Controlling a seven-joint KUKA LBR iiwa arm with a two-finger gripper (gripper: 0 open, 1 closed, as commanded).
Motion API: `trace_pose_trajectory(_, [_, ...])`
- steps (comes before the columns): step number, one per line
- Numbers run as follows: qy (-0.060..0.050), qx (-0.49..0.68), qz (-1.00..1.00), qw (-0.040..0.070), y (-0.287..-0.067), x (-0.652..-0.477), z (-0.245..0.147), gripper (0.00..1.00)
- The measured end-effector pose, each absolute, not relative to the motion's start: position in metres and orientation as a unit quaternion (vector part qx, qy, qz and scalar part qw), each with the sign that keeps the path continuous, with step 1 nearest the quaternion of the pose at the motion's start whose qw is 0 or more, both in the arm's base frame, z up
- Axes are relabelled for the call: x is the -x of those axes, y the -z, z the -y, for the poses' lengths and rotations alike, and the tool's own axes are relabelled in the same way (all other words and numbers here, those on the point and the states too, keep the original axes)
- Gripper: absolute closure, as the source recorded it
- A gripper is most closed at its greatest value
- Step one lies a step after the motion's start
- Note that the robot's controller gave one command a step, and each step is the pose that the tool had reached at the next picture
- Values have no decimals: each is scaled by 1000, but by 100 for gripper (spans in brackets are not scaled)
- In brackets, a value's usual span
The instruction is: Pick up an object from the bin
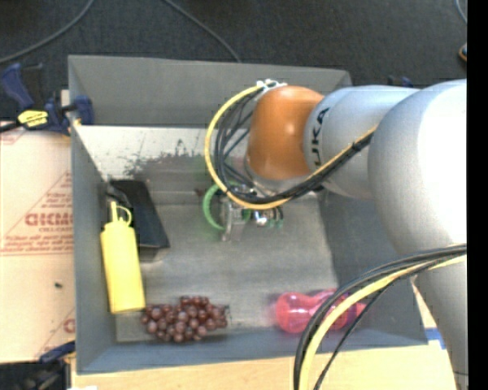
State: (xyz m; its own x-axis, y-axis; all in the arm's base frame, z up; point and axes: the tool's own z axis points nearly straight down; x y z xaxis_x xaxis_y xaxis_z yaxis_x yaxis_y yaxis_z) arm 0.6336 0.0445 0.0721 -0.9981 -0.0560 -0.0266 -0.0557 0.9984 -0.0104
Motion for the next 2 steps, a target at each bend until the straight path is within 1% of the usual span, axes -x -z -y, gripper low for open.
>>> trace_pose_trajectory(1, [4,44,-999,15,-72,-592,-76,100])
trace_pose_trajectory(2, [6,143,-989,19,-72,-634,-141,100])
